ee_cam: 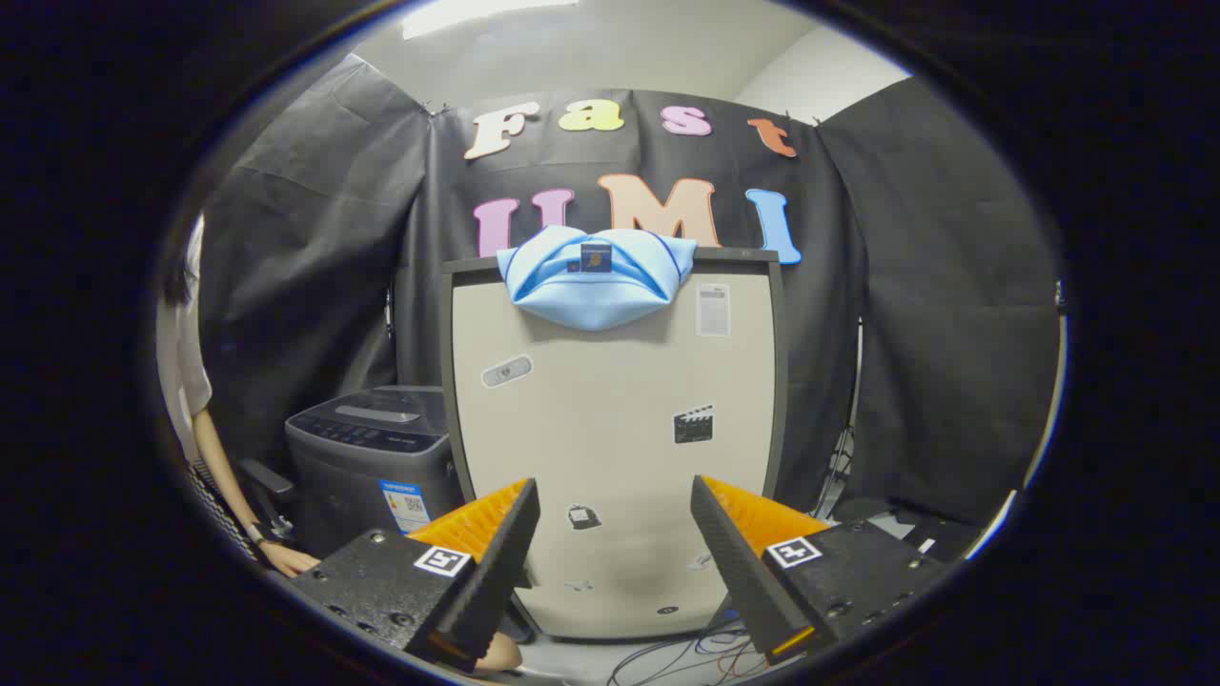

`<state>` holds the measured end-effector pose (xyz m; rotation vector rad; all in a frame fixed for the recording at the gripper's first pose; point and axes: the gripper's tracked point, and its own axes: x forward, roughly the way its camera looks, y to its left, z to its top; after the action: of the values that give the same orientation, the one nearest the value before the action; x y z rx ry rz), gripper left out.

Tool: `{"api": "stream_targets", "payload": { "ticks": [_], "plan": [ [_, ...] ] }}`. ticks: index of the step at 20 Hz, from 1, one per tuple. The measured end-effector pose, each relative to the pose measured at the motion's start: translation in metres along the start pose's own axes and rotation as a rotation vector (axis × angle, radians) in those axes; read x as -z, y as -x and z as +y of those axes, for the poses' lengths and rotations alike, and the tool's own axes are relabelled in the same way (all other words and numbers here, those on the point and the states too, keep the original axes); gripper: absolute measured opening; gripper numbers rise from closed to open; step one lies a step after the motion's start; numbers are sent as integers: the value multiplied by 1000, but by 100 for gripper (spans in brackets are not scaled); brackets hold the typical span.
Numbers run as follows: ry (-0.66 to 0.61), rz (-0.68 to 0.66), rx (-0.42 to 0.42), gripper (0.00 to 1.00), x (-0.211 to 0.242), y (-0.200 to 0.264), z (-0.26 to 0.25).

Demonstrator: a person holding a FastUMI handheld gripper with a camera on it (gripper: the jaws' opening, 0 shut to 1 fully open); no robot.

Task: Put the clothes into the washing machine and then close the washing machine lid.

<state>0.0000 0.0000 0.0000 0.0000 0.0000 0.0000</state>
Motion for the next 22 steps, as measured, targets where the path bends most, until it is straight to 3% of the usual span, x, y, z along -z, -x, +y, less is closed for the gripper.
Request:
{"api": "stream_targets", "payload": {
  "ticks": [22],
  "plan": [
    [2,-3,58,97,-1,0,-11]
  ]
}}
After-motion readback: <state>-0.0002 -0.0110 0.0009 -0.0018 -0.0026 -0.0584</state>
